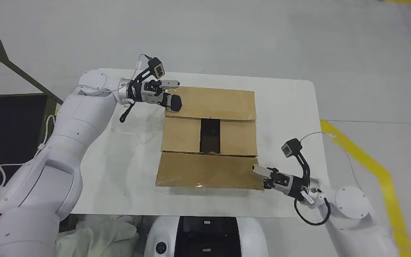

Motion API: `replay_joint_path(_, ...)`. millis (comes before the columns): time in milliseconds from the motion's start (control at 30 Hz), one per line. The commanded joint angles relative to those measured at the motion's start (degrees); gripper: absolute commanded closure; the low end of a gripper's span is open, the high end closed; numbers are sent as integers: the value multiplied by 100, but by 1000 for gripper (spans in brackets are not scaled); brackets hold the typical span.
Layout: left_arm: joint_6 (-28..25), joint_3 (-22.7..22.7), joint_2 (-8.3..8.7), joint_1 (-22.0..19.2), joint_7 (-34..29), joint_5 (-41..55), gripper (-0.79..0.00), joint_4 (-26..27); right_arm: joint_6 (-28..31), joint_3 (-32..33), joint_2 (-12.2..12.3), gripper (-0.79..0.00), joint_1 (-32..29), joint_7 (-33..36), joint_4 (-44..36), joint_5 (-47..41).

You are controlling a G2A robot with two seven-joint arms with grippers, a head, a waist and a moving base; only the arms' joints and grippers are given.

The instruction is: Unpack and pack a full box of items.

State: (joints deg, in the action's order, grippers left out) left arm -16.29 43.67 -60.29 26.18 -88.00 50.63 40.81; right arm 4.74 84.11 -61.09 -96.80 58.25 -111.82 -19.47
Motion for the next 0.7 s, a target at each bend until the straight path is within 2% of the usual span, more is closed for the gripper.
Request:
replay_joint_path(0,0,0,0,0,0,0,-785,0,35,30,8,-785,-7,5,-60,-59)
replay_joint_path(400,0,0,0,0,0,0,-785,0,360,207,31,-785,-14,-256,-269,-328)
replay_joint_path(667,0,0,0,0,0,0,-785,0,478,-121,7,-785,267,-632,-144,20)
